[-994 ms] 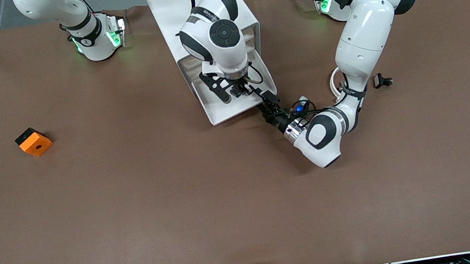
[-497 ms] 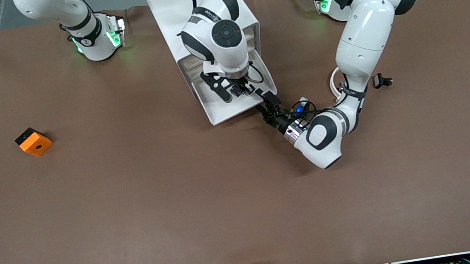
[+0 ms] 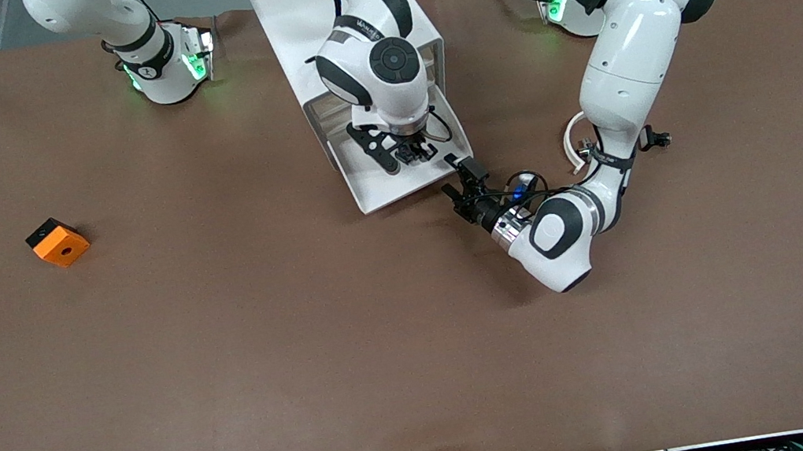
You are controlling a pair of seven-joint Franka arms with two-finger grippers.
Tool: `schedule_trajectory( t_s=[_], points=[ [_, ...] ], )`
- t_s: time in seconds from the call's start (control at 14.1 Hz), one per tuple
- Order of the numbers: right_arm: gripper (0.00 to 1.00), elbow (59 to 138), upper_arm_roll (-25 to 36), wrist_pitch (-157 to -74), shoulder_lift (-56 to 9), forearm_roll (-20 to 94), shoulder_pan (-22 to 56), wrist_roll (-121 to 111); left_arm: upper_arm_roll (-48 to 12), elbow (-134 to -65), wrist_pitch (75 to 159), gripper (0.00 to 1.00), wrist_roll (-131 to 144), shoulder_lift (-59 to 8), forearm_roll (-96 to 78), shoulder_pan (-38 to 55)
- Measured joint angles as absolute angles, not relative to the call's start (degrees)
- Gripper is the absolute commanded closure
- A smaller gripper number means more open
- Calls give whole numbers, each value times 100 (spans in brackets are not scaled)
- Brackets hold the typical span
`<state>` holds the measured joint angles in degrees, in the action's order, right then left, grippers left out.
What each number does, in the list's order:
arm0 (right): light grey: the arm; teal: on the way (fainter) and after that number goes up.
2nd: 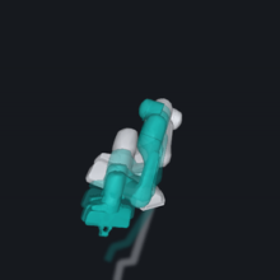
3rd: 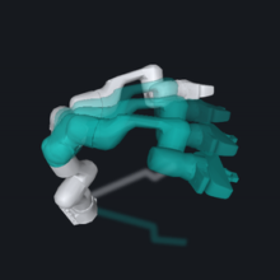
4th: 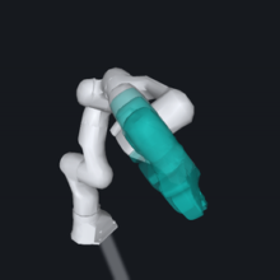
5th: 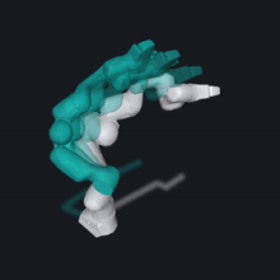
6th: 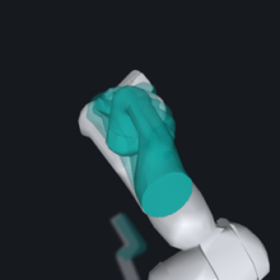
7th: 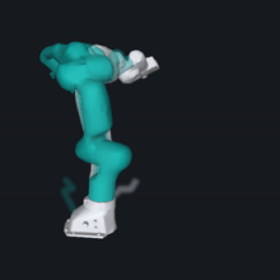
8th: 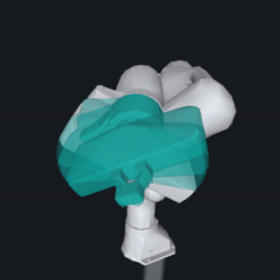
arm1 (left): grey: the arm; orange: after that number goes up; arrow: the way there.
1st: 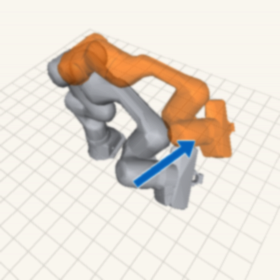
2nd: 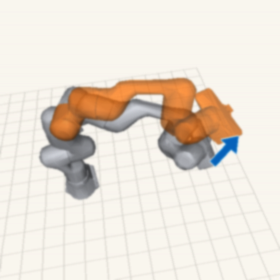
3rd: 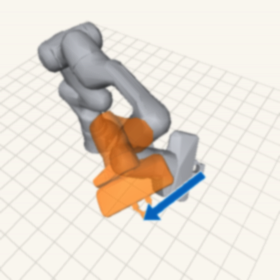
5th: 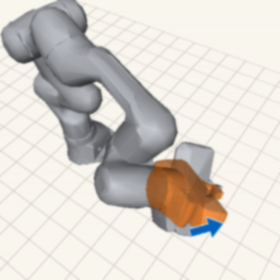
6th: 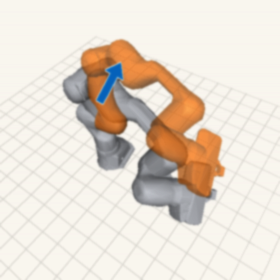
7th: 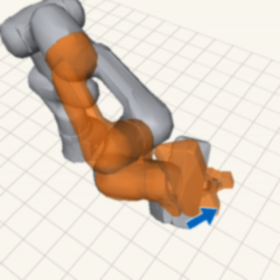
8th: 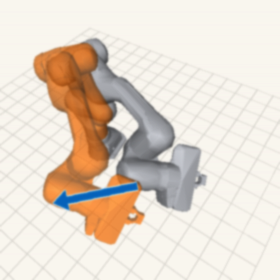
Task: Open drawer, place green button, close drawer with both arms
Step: 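Lower the button into the drawer and open the right gripper, then withdraw the right gripper from the drawer back to its rest pose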
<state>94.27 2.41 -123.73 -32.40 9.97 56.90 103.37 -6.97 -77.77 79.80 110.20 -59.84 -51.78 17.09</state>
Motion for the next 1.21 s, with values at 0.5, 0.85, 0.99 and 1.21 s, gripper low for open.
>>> schedule_trajectory(
  t_s=[0.5, 0.85, 0.99, 1.21],
  points=[
    [0, 9300, 252, -12373, -3241, 788, 5745, 10330, -698, -7605, 7977, 0, 10054, -5784, -5004, 1489],
    [0, 8851, 399, -11855, -3172, 783, 5504, 9494, -700, -7478, 7978, 0, 8801, -5635, -4434, 1481],
    [0, 8643, 438, -11360, -2995, 783, 5198, 8855, -708, -7396, 8002, 0, 8250, -5582, -4107, 1492],
    [0, 8492, 472, -10419, -2438, 784, 4412, 7545, -744, -7337, 8404, 0, 7439, -5441, -3613, 1517]
  ],
)
